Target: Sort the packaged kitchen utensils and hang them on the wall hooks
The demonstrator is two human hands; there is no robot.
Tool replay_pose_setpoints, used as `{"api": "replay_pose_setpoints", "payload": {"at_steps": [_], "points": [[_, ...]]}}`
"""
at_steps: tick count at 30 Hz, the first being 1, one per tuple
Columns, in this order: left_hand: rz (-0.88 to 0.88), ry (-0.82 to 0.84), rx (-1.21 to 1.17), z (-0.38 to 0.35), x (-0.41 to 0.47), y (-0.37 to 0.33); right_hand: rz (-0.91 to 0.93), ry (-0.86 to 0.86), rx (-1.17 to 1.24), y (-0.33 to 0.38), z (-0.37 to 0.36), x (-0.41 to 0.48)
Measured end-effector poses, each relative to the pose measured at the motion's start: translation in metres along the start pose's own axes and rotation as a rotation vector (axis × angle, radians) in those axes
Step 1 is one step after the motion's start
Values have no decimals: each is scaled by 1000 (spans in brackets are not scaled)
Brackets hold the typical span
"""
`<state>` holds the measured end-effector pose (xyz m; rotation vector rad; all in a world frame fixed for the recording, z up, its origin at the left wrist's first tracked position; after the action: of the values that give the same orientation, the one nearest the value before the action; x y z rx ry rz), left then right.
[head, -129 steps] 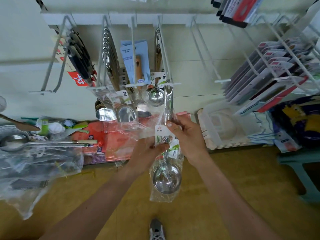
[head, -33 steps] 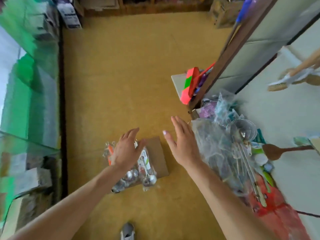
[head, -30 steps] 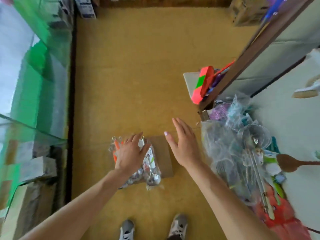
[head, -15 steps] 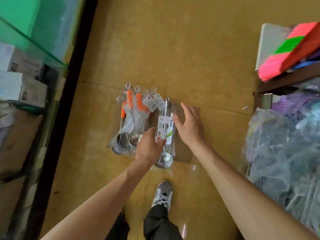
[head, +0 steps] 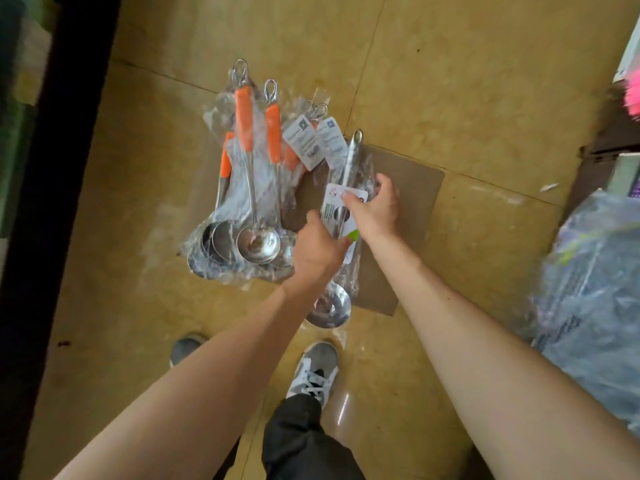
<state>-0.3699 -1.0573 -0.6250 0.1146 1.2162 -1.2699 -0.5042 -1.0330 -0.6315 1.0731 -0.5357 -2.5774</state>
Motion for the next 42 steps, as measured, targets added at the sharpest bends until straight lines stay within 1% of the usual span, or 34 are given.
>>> {"api": "replay_pose_setpoints", "payload": {"at_steps": [2,3,5,7,9,13,16,21,25,30,35,42], "points": [[57,20,-83,-3,7,7,-53,36,81,-5,-5,4],[94,46,-172,-4,10,10,-75,57,129,-8,-6,5],[184,124,-366,-6,11,15,-113,111,210,-12,-6,5],[215,210,-464,-4,4,14,-120,201,268,-10,-3,0],[179,269,-494,2,-7,8,-100,246,293,-8,4,-7],[142,352,-549,20,-35,-8,-105,263,374,-2,26,-30],[129,402,-486,32,-59,-30,-117,260,431,6,50,-53],[75,478,-382,55,-103,-84,-99,171,538,29,110,-99],[-6,543,-373,74,-151,-134,-32,100,598,53,164,-139],[-98,639,-318,96,-223,-179,32,-52,618,72,229,-205],[-207,710,-215,114,-302,-205,37,-181,711,71,283,-294],[-339,910,-57,109,-418,-222,-13,-414,770,37,352,-426]]}}
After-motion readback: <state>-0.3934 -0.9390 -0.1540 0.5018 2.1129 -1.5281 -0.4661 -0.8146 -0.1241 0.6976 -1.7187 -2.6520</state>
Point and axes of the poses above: each hand's wrist, its own x-axis towards the middle knuckle, its own z-axis out of the back of the hand, y = z × x, the point moved 6 cm from there along x, towards the middle knuckle, and after that the axes turned 9 degrees about -x, right-handed, at the moved point
